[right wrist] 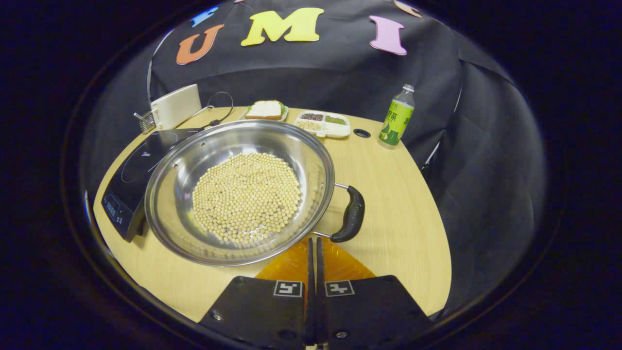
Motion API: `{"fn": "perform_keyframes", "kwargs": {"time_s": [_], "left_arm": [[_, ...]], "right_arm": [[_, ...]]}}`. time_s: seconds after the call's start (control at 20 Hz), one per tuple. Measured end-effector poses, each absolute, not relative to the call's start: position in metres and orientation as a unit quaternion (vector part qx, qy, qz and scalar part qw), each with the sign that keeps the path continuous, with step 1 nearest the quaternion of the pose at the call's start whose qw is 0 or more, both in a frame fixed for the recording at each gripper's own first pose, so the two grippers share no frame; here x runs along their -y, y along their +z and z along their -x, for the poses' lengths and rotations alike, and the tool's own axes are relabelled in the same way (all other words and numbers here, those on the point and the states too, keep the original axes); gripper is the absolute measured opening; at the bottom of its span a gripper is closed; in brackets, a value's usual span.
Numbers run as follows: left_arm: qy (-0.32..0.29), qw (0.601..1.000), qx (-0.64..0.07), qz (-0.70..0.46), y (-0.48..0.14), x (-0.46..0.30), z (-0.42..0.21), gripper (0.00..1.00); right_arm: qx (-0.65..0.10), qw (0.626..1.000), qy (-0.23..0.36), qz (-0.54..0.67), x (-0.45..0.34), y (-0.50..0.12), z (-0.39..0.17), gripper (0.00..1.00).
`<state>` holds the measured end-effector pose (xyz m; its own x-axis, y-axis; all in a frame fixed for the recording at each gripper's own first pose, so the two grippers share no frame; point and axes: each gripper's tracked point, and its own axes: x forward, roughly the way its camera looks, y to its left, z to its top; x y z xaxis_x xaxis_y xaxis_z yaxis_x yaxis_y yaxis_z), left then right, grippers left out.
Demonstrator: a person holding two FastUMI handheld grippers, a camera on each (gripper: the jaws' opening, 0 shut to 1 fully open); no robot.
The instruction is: First push the handle of the pot to place it horizontally, then grasp the pot with both hands and set it on the induction cooktop.
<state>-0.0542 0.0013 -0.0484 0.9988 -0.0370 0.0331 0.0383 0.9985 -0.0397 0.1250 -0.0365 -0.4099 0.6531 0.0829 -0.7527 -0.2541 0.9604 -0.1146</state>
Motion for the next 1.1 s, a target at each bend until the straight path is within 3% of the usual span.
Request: {"fn": "perform_keyframes", "kwargs": {"time_s": [0.1, 0.9, 1.1], "left_arm": [[-0.022, 1.000, 0.004, 0.020, -0.060, 0.003, 0.040, 0.96], [-0.082, 0.989, -0.090, 0.079, -0.150, 0.073, -0.060, 0.96], [-0.081, 0.988, -0.115, 0.071, -0.179, 0.084, -0.083, 0.94]], "right_arm": [[-0.393, 0.907, 0.097, 0.116, 0.039, -0.410, -0.136, 0.04], [-0.348, 0.926, 0.110, 0.097, 0.024, -0.410, -0.163, 0.04], [-0.315, 0.939, 0.094, 0.101, 0.034, -0.393, -0.163, 0.18]]}}
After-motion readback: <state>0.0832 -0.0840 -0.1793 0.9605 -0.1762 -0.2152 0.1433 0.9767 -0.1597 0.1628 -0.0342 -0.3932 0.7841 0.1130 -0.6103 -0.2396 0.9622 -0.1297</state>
